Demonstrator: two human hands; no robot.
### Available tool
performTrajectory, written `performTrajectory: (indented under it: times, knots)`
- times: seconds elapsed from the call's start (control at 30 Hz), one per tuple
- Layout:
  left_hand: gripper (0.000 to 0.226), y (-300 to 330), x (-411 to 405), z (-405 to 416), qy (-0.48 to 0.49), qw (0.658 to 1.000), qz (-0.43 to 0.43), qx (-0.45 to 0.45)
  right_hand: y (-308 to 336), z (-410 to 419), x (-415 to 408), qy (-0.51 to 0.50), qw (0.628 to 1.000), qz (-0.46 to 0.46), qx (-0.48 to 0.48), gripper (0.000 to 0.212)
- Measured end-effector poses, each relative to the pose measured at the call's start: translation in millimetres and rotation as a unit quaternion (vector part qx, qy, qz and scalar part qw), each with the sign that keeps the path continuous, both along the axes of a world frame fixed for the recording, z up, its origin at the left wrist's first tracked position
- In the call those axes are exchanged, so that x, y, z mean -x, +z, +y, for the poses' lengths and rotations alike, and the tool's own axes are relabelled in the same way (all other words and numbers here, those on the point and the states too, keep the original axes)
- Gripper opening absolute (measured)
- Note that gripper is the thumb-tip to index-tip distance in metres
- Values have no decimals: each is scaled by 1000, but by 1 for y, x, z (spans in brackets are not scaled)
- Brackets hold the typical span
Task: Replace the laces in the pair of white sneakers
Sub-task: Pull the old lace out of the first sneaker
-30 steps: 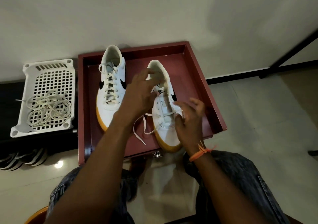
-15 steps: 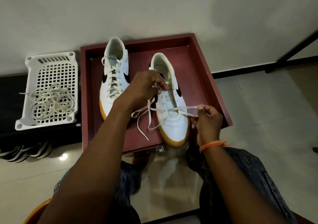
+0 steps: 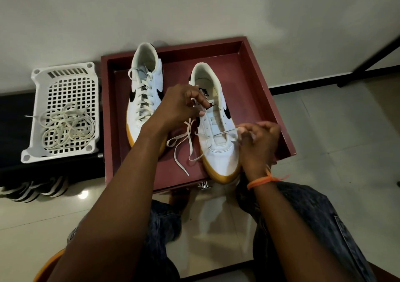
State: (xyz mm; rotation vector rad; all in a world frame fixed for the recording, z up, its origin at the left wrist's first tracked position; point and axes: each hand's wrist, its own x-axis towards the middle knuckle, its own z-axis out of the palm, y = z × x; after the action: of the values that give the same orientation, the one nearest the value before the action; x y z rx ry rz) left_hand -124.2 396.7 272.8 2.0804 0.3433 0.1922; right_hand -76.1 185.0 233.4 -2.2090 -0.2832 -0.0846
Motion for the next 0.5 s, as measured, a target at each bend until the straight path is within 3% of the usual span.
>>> performTrajectory:
  times: [0.07, 0.17, 0.27, 0.37, 0.5]
  knots:
    - [23, 1, 1, 0, 4, 1000, 4, 1, -5, -13, -17, -80, 994, 67, -24, 6]
    - [23, 3, 1, -2, 2, 1000, 7, -7, -4, -18, -28, -81, 993, 87, -6, 9]
    - [23, 4, 1, -4, 6, 1000, 10, -10, 11, -5, -11, 22, 999, -12, 29, 19]
    - [23, 3, 0, -4, 10, 1000, 13, -3, 12, 6, 10, 169, 977, -88, 94, 22]
    - [21, 4, 0, -4, -2, 1000, 4, -20, 4, 16, 12, 207, 960, -102, 158, 13]
